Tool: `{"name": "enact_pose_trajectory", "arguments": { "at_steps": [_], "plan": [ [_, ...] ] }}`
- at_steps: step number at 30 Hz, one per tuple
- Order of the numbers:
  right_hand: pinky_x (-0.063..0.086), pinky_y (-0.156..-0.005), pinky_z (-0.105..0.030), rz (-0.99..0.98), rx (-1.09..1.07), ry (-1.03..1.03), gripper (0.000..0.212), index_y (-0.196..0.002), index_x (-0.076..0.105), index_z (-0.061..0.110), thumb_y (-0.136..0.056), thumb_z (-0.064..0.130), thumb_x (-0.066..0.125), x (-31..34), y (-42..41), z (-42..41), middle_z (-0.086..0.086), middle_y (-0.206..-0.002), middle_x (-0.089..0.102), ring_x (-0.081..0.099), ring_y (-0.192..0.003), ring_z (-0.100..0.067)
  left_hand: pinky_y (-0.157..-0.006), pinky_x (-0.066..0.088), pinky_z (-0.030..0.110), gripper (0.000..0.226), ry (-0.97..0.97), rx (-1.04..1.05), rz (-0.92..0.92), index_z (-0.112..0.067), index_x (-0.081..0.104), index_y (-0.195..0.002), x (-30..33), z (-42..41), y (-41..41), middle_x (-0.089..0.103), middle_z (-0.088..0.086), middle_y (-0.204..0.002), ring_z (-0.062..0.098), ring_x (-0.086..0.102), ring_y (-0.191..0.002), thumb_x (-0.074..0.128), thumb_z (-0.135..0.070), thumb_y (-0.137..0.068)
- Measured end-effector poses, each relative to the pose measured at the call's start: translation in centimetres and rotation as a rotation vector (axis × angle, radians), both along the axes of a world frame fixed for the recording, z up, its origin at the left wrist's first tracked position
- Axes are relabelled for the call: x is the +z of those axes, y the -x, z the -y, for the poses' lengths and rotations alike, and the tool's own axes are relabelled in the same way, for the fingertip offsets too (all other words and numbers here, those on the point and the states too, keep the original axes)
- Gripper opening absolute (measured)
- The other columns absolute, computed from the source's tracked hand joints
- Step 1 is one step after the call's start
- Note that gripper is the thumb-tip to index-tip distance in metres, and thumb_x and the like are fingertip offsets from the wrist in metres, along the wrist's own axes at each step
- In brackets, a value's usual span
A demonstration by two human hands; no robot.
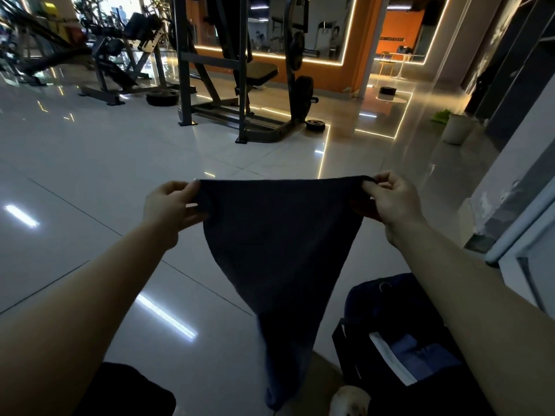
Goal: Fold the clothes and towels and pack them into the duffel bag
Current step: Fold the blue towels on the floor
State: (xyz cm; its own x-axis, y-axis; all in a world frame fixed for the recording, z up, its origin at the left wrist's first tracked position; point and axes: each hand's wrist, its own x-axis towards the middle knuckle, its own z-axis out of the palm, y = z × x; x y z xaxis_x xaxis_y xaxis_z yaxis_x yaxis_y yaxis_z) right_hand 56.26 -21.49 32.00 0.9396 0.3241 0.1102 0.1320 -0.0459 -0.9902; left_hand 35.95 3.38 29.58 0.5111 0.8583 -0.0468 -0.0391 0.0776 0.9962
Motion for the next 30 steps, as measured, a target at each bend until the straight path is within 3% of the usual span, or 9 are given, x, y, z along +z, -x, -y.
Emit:
{"name": "enact_pose_trajectory", "arguments": {
  "at_steps": [3,6,8,12,15,21,30],
  "plan": [
    [0.058,-0.074,-0.034,-0.002,-0.035,0.051,0.011,-0.085,0.057,0.016,-0.089,0.01,0.065,-0.9,-0.6,-0.3,-0.014,-0.101,0.063,0.066,-0.094,-0.03,-0.059,0.06,0.028,0.013,-0.108,0.015,-0.07,-0.011,0.058,-0.084,-0.5,0.0,-0.7,0.064,0.015,-0.09,0.026,0.066,-0.078,0.066,-0.019,-0.089],
    [0.057,-0.085,-0.045,0.032,-0.052,0.112,0.011,-0.082,0.061,0.021,-0.088,0.015,0.067,-1.6,-1.3,-0.4,-0.01,-0.097,0.066,0.066,-0.095,-0.03,-0.077,0.058,0.034,0.004,-0.271,-0.088,-0.168,-0.014,0.066,-0.087,-1.2,-0.3,-0.6,0.068,0.013,-0.092,0.026,0.067,-0.086,0.07,-0.014,-0.086],
    [0.056,-0.086,-0.048,0.078,-0.068,0.14,0.009,-0.081,0.062,0.023,-0.088,0.019,0.067,-2.1,-1.4,-0.3,-0.007,-0.093,0.066,0.066,-0.092,-0.028,-0.079,0.058,0.033,0.009,-0.355,-0.105,-0.195,-0.017,0.068,-0.086,-1.6,-0.9,-0.3,0.07,0.011,-0.089,0.025,0.068,-0.085,0.069,-0.008,-0.085],
    [0.057,-0.084,-0.042,0.184,-0.096,0.083,0.014,-0.082,0.061,0.025,-0.092,0.015,0.061,-1.2,-0.7,0.0,-0.005,-0.093,0.067,0.066,-0.09,-0.025,-0.067,0.059,0.022,0.01,-0.326,0.041,-0.017,-0.008,0.069,-0.095,-0.2,-1.7,0.5,0.069,0.012,-0.087,0.018,0.069,-0.075,0.068,-0.008,-0.086],
    [0.057,-0.084,-0.038,0.214,-0.109,-0.059,0.015,-0.083,0.061,0.024,-0.093,0.013,0.059,0.9,0.5,0.1,-0.006,-0.095,0.066,0.066,-0.093,-0.024,-0.068,0.058,0.021,0.015,-0.335,0.073,0.123,-0.006,0.068,-0.099,2.0,-1.1,1.3,0.068,0.009,-0.086,0.017,0.069,-0.076,0.068,-0.009,-0.085],
    [0.057,-0.087,-0.041,0.274,-0.152,-0.165,0.02,-0.082,0.061,0.028,-0.093,0.011,0.059,7.9,2.6,2.1,-0.001,-0.093,0.065,0.066,-0.094,-0.023,-0.07,0.056,0.018,0.013,-0.375,-0.182,0.233,-0.015,0.067,-0.09,8.8,1.3,4.3,0.073,-0.003,-0.08,0.011,0.07,-0.081,0.058,-0.005,-0.088],
    [0.058,-0.08,-0.038,0.302,-0.146,-0.171,0.012,-0.09,0.062,0.02,-0.094,0.009,0.058,13.7,7.9,7.2,-0.007,-0.102,0.065,0.066,-0.096,-0.025,-0.068,0.056,0.018,0.01,-0.537,-0.232,0.303,-0.013,0.067,-0.087,15.0,4.9,9.8,0.071,-0.004,-0.075,0.008,0.07,-0.075,0.061,-0.006,-0.088]
  ]
}}
